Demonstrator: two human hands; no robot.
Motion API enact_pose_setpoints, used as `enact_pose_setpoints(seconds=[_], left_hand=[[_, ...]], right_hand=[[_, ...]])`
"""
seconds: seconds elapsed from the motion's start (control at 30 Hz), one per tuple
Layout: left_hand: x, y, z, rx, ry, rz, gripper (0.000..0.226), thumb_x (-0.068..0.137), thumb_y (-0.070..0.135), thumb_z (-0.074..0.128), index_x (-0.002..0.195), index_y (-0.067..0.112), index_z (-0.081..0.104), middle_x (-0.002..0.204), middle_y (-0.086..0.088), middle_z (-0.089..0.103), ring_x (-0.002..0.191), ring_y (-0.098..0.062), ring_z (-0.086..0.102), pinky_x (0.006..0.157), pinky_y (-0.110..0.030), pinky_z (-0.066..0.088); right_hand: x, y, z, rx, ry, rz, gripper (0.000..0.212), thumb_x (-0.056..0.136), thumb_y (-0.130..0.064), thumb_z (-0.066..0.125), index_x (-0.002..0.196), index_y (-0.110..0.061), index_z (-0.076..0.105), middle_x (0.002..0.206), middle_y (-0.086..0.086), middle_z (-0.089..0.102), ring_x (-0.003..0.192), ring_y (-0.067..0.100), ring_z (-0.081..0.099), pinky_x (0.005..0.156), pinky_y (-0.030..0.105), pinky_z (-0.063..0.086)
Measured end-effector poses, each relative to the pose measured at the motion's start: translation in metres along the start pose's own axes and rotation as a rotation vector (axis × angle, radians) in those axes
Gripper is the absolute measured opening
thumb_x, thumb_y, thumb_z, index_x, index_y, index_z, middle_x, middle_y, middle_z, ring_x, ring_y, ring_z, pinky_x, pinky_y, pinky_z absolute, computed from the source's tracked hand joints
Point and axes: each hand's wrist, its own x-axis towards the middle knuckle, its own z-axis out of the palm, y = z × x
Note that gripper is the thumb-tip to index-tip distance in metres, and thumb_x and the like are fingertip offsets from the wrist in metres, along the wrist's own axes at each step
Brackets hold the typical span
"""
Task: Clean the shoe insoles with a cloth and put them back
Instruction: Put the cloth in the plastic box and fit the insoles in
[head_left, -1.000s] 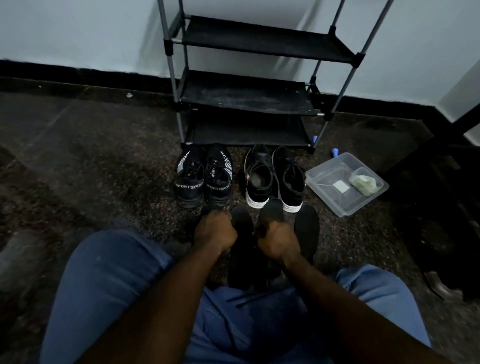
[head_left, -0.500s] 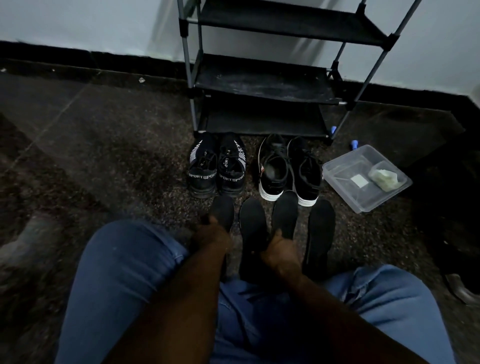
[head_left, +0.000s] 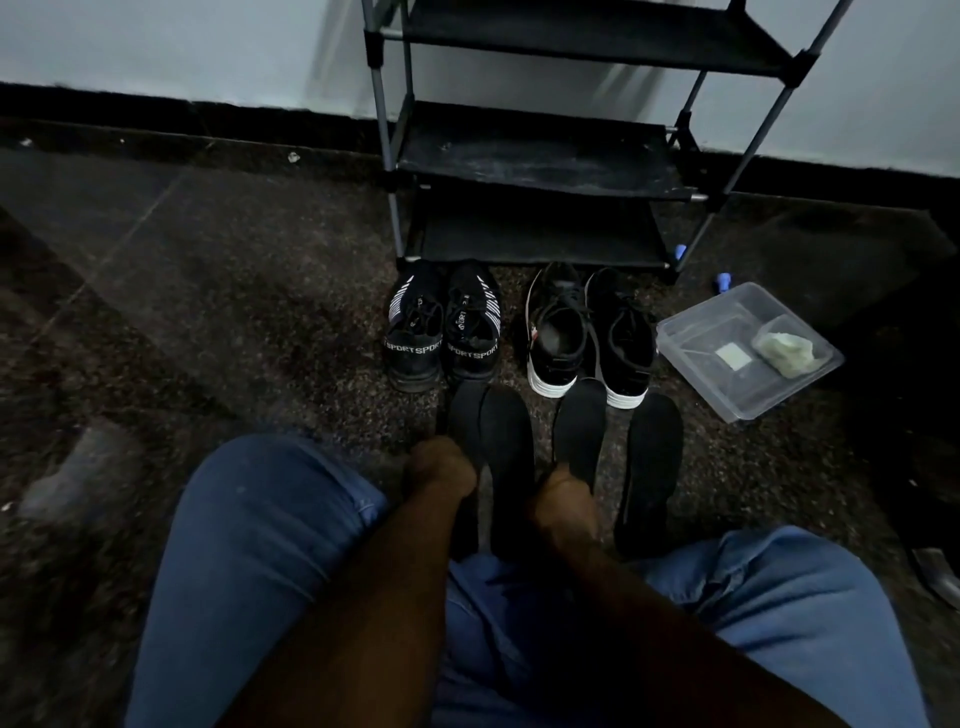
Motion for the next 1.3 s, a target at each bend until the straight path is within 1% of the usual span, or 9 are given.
enact_pose_setpoints(seconds=[0.2, 0.27, 0.37, 0.53, 0.67, 0.77, 0.9, 1.07, 1.3], left_hand=[[-0.011, 0.001, -0.016, -0.222, 0.018, 0.118, 0.031, 0.096, 0.018, 0.058, 0.123, 0.003, 0.065, 0.131, -0.018, 0.065, 0.122, -0.036, 0.062, 0.097, -0.035, 0.050], [-0.019, 0.005, -0.021, -0.393, 0.055, 0.167, 0.035, 0.094, 0.015, 0.059, 0.127, 0.006, 0.063, 0.133, -0.018, 0.064, 0.122, -0.035, 0.060, 0.100, -0.033, 0.048], [-0.034, 0.014, -0.029, -0.636, 0.075, 0.256, 0.043, 0.093, 0.011, 0.063, 0.136, 0.011, 0.061, 0.134, -0.014, 0.064, 0.120, -0.032, 0.061, 0.098, -0.031, 0.047], [-0.042, 0.027, -0.053, -1.013, 0.073, 0.407, 0.043, 0.093, 0.000, 0.060, 0.130, 0.019, 0.065, 0.115, -0.002, 0.074, 0.098, -0.016, 0.068, 0.079, -0.026, 0.051], [-0.041, 0.022, -0.079, -1.193, 0.045, 0.478, 0.054, 0.094, -0.005, 0.058, 0.141, 0.022, 0.058, 0.122, 0.000, 0.073, 0.112, -0.020, 0.069, 0.096, -0.038, 0.057], [-0.040, 0.015, -0.099, -1.290, 0.054, 0.454, 0.054, 0.096, -0.006, 0.059, 0.143, 0.020, 0.056, 0.123, -0.002, 0.072, 0.110, -0.019, 0.069, 0.086, -0.033, 0.059], [-0.036, 0.011, -0.115, -1.372, 0.089, 0.398, 0.051, 0.096, -0.005, 0.061, 0.140, 0.019, 0.057, 0.114, 0.000, 0.072, 0.100, -0.016, 0.069, 0.070, -0.024, 0.056], [-0.012, 0.026, -0.131, -1.423, 0.127, 0.368, 0.052, 0.094, -0.004, 0.064, 0.140, 0.019, 0.059, 0.119, -0.003, 0.072, 0.108, -0.026, 0.069, 0.096, -0.048, 0.057], [0.055, 0.062, -0.190, -1.366, 0.168, 0.371, 0.061, 0.094, -0.003, 0.065, 0.149, 0.018, 0.049, 0.120, -0.006, 0.069, 0.108, -0.028, 0.067, 0.096, -0.052, 0.057]], right_hand=[[-0.003, -0.008, -0.010, 0.388, 0.006, -0.016, 0.014, 0.084, -0.020, 0.070, 0.097, -0.015, 0.075, 0.108, 0.013, 0.076, 0.108, 0.031, 0.069, 0.085, 0.028, 0.049], [-0.001, -0.014, -0.018, 0.490, 0.011, -0.039, 0.003, 0.082, -0.018, 0.072, 0.083, -0.018, 0.070, 0.096, 0.010, 0.076, 0.100, 0.031, 0.071, 0.084, 0.031, 0.052], [0.013, -0.013, -0.018, 0.626, 0.034, -0.090, 0.011, 0.068, -0.029, 0.075, 0.074, -0.023, 0.067, 0.075, 0.004, 0.074, 0.082, 0.031, 0.072, 0.080, 0.046, 0.060], [0.053, -0.015, -0.020, 0.793, 0.061, -0.202, 0.038, 0.055, -0.046, 0.071, 0.088, -0.027, 0.074, 0.079, -0.003, 0.077, 0.082, 0.027, 0.075, 0.084, 0.054, 0.060], [0.007, -0.049, -0.072, 0.949, 0.107, -0.278, 0.029, 0.080, -0.005, 0.076, 0.106, -0.018, 0.072, 0.082, 0.000, 0.075, 0.072, 0.012, 0.067, 0.080, 0.034, 0.059], [0.004, -0.058, -0.091, 1.015, 0.139, -0.320, 0.032, 0.088, 0.013, 0.065, 0.112, -0.007, 0.066, 0.097, 0.004, 0.072, 0.082, 0.011, 0.065, 0.086, 0.028, 0.052], [0.014, -0.070, -0.104, 1.088, 0.133, -0.267, 0.033, 0.088, 0.011, 0.067, 0.116, -0.005, 0.067, 0.105, 0.007, 0.071, 0.094, 0.019, 0.065, 0.092, 0.032, 0.052], [0.038, -0.100, -0.110, 1.175, 0.082, -0.228, 0.027, 0.087, 0.008, 0.069, 0.105, -0.012, 0.069, 0.106, 0.010, 0.076, 0.103, 0.031, 0.071, 0.097, 0.046, 0.057], [0.099, -0.162, -0.131, 1.242, 0.018, -0.220, 0.022, 0.087, 0.005, 0.065, 0.101, -0.009, 0.074, 0.100, 0.012, 0.078, 0.101, 0.037, 0.073, 0.092, 0.054, 0.059]])
